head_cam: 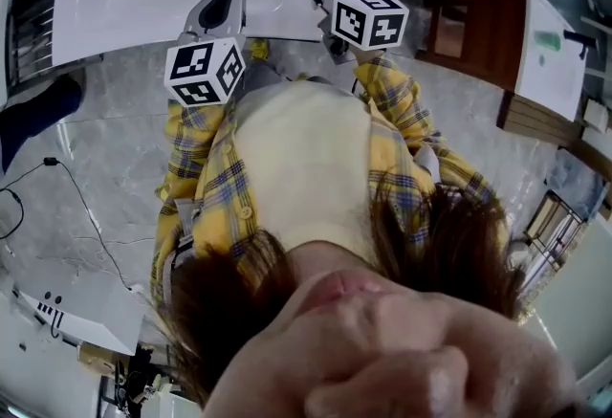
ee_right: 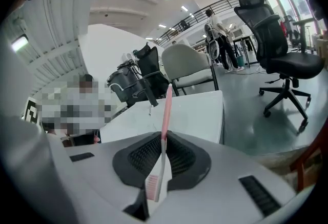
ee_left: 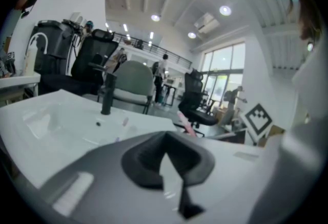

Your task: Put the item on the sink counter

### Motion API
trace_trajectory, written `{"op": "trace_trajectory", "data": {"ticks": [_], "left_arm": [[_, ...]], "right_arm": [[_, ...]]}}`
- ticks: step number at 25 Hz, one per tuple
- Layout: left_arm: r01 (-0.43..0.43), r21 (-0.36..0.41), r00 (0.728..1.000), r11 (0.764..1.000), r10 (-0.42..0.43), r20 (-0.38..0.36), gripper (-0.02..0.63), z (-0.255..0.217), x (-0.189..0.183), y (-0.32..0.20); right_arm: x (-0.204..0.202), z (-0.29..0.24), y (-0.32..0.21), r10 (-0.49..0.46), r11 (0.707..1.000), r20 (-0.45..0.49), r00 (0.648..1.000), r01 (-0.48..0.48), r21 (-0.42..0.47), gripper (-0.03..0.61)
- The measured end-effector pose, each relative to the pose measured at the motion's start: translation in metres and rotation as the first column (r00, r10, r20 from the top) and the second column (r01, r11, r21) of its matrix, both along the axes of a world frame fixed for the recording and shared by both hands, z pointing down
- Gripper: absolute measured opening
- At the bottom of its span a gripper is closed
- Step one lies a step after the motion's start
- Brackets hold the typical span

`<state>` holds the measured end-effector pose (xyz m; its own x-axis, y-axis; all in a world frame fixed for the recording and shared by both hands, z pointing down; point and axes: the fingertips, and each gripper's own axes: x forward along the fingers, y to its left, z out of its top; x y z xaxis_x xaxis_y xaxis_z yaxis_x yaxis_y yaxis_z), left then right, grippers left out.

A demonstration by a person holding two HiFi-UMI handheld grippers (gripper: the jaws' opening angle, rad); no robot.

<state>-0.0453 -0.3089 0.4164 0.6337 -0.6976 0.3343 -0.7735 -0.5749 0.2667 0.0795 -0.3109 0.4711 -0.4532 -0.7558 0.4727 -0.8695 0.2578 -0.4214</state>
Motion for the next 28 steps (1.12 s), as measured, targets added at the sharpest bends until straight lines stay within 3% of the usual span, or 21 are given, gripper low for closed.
{"op": "trace_trajectory", "data": {"ticks": [14,28], "left_arm": [[-0.122,-0.045,0.992,0.992,0.121,-0.021,0.005,0.016,0.013,-0.045],[-0.247,-0.081,0.968,0.966,0.243,-0.054,0.005,0.027,0.034,-0.067]], "right_arm": [[0.017,0.025,-0.046,0.115,0.989,-0.136,0.984,-0.127,-0.079,0.035],[0.031,0.045,-0.060,0.187,0.954,-0.256,0.948,-0.238,-0.183,0.035]]}}
